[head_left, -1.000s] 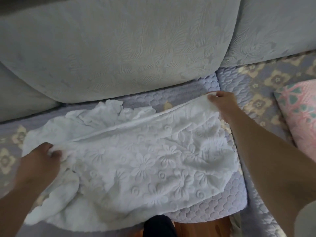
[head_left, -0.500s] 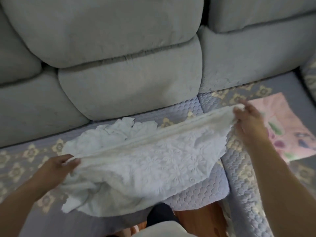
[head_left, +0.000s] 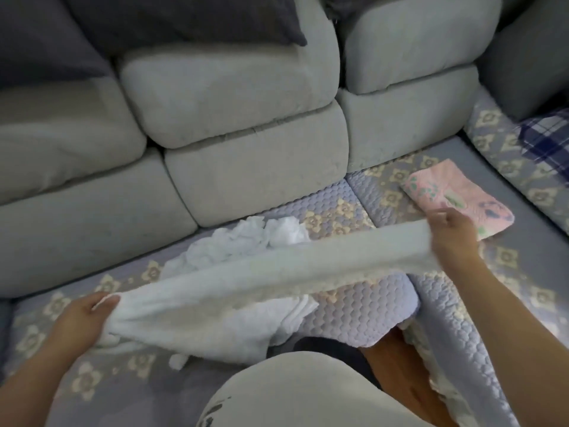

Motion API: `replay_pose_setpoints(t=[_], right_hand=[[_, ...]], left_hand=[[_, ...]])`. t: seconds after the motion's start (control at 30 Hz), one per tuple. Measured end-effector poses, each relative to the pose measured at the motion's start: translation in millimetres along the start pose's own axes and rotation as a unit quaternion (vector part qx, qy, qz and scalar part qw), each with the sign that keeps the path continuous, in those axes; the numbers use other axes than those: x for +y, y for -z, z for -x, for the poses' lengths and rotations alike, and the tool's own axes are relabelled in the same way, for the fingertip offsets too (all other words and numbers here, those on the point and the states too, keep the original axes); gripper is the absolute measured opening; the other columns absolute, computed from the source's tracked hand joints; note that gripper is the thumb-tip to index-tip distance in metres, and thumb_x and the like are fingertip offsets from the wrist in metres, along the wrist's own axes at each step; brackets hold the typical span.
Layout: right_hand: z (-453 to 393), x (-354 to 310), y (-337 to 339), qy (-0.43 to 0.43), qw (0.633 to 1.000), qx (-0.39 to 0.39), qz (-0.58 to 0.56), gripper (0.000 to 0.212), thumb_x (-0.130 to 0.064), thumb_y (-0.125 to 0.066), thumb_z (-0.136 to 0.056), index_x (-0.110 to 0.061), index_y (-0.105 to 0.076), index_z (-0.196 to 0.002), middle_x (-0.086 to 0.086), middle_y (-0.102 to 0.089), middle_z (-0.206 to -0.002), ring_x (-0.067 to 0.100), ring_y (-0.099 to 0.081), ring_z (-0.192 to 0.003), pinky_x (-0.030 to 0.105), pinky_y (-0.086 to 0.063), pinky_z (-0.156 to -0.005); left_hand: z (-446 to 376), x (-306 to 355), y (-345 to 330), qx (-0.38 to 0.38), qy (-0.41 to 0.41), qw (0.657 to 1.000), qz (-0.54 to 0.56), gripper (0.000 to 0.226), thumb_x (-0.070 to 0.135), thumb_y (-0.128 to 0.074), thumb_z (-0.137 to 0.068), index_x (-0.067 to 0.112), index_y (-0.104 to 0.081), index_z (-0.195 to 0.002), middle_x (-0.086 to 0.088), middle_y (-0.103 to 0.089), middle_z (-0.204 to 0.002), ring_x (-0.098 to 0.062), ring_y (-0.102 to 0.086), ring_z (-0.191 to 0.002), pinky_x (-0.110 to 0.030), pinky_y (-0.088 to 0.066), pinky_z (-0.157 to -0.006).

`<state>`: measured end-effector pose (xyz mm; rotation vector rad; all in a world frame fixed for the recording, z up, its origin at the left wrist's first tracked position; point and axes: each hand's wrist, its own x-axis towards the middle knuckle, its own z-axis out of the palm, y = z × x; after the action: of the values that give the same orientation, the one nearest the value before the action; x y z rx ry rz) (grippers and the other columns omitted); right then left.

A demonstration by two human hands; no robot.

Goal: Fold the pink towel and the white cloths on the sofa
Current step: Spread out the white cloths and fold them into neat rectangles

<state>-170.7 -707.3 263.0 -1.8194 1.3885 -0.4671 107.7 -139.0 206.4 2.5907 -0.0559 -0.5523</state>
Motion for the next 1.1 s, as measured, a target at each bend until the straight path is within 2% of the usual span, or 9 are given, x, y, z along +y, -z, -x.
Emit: replay_pose_setpoints(t=[0.13, 0.4, 0.5, 0.6, 0.67, 0.73, 0.8, 0.9, 1.1], right_hand=[[74, -16, -28, -0.002, 0.994, 0.108, 0.023, 0.024, -0.018, -0.045, -0.104, -0.003, -0.062, -0.111, 0.008, -0.055, -0.102, 0.021, -0.049, -0.095, 0.032, -0.036, -0.081], [168, -80, -28, 0.079, 0.99, -0.085, 0.076, 0.019, -0.022, -0.052, -0.103, -0.013, -0.068, -0.099, 0.005, -0.066, -0.104, 0.027, -0.06, -0.093, 0.028, -0.039, -0.069], [211, -100, -16, 0.081, 0.861, -0.429, 0.26, 0.021, -0.03, -0.051, -0.104, -0.026, -0.071, -0.099, -0.011, -0.064, -0.107, 0.006, -0.057, -0.097, 0.024, -0.043, -0.079], [218, -99, -25, 0.063, 0.713, -0.619, 0.322, 0.021, -0.021, -0.054, -0.101, -0.029, -0.071, -0.091, -0.013, -0.065, -0.098, 0.009, -0.058, -0.091, 0.028, -0.048, -0.087], [181, -99, -31, 0.082, 0.774, -0.526, 0.343, 0.023, -0.012, -0.053, -0.099, -0.026, -0.071, -0.092, -0.007, -0.064, -0.092, 0.014, -0.057, -0.081, 0.027, -0.049, -0.074], [139, -110, -23, 0.105, 0.912, -0.241, 0.315, 0.019, -0.009, -0.052, -0.099, -0.012, -0.07, -0.102, 0.009, -0.066, -0.099, 0.024, -0.059, -0.082, 0.026, -0.041, -0.065], [113, -136, -13, 0.117, 0.983, -0.041, 0.137, 0.023, -0.012, -0.053, -0.1, 0.005, -0.067, -0.105, 0.033, -0.064, -0.106, 0.033, -0.061, -0.081, 0.028, -0.038, -0.065], [93, -180, 4, 0.123, 0.991, 0.002, -0.054, 0.049, -0.027, -0.053, -0.094, 0.016, -0.059, -0.116, 0.041, -0.057, -0.119, 0.047, -0.063, -0.098, 0.049, -0.047, -0.071], [73, -209, 32, 0.174, 0.976, -0.045, -0.123, 0.03, -0.03, -0.063, -0.099, -0.001, -0.07, -0.105, 0.012, -0.06, -0.097, 0.024, -0.056, -0.088, 0.039, -0.044, -0.081]], left_hand=[[-8, -53, 3, -0.026, 0.038, 0.996, -0.078, 0.037, 0.021, -0.046, -0.106, -0.007, -0.068, -0.114, -0.034, -0.065, -0.118, -0.046, -0.061, -0.107, -0.046, -0.044, -0.093], [60, -56, 58, -0.186, 0.035, 0.979, 0.073, 0.02, 0.029, -0.056, -0.102, 0.018, -0.072, -0.1, -0.006, -0.07, -0.11, -0.017, -0.062, -0.088, -0.032, -0.046, -0.08], [84, -53, 95, -0.395, 0.047, 0.913, 0.093, 0.019, 0.017, -0.063, -0.097, 0.008, -0.079, -0.091, -0.015, -0.074, -0.1, -0.023, -0.07, -0.083, -0.03, -0.053, -0.072], [72, -52, 122, -0.353, 0.029, 0.931, 0.087, 0.026, 0.024, -0.07, -0.093, 0.002, -0.08, -0.083, -0.024, -0.074, -0.098, -0.026, -0.073, -0.08, -0.03, -0.055, -0.072], [53, -43, 134, -0.169, 0.03, 0.982, 0.081, 0.026, 0.02, -0.063, -0.098, -0.002, -0.078, -0.096, -0.03, -0.068, -0.118, -0.032, -0.069, -0.098, -0.032, -0.049, -0.091], [40, -21, 152, 0.013, -0.004, 0.995, 0.103, 0.034, 0.016, -0.052, -0.104, -0.011, -0.067, -0.118, -0.033, -0.062, -0.125, -0.037, -0.061, -0.115, -0.035, -0.041, -0.096], [35, 2, 172, 0.122, -0.042, 0.98, 0.149, 0.036, 0.021, -0.055, -0.103, -0.01, -0.066, -0.117, -0.02, -0.065, -0.107, -0.026, -0.058, -0.106, -0.032, -0.037, -0.086], [41, 37, 205, 0.18, -0.104, 0.961, 0.18, 0.033, 0.031, -0.061, -0.1, 0.001, -0.073, -0.104, -0.009, -0.067, -0.093, -0.018, -0.056, -0.091, -0.034, -0.041, -0.081], [56, 45, 242, 0.236, -0.12, 0.95, 0.167, 0.033, 0.047, -0.062, -0.096, 0.016, -0.073, -0.098, -0.007, -0.07, -0.09, -0.023, -0.063, -0.086, -0.041, -0.046, -0.08]])
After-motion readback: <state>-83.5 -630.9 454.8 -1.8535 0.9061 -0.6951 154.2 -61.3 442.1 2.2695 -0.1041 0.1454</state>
